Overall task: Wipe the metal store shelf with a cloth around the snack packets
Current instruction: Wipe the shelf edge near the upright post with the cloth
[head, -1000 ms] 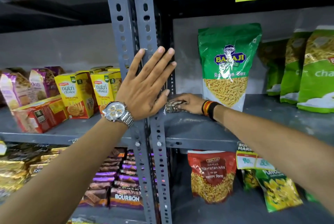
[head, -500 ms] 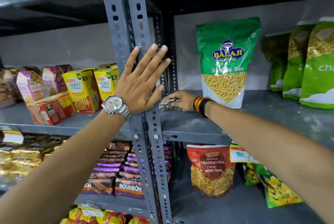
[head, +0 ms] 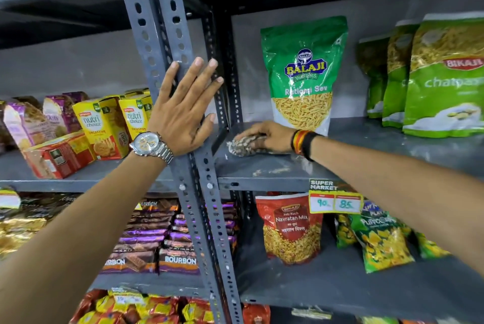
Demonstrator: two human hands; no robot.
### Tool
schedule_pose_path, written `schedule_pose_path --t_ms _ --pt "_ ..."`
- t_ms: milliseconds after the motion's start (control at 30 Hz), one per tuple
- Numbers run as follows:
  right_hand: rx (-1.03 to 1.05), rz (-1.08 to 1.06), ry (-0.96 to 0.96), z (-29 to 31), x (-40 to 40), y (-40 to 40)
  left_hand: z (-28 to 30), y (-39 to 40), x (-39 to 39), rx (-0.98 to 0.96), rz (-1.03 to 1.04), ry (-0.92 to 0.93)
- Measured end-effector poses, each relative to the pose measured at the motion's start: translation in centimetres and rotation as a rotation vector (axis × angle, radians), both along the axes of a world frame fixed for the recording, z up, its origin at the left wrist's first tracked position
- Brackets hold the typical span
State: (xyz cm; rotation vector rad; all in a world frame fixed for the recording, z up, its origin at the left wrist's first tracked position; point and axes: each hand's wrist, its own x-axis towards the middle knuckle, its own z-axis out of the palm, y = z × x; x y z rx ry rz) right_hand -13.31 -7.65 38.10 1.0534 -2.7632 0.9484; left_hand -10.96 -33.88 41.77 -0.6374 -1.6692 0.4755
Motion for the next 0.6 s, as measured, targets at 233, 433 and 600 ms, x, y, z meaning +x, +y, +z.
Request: schedule_pose_path --t_ms 233,433,600 --pt "0.020 -0.039 -0.023 -1.5 1.3 3.1 0.0 0.1 0.2 -0.001 0.018 -0.017" --pt "-0.112 -0.067 -0.065 -0.6 3.6 6.9 0.0 0.1 0.2 0.001 0.023 -0.021" --pt "-0.056 -0.192 -0.001 -1.4 3.1 5.8 -0.1 0.0 0.2 0.004 0.012 -0.027"
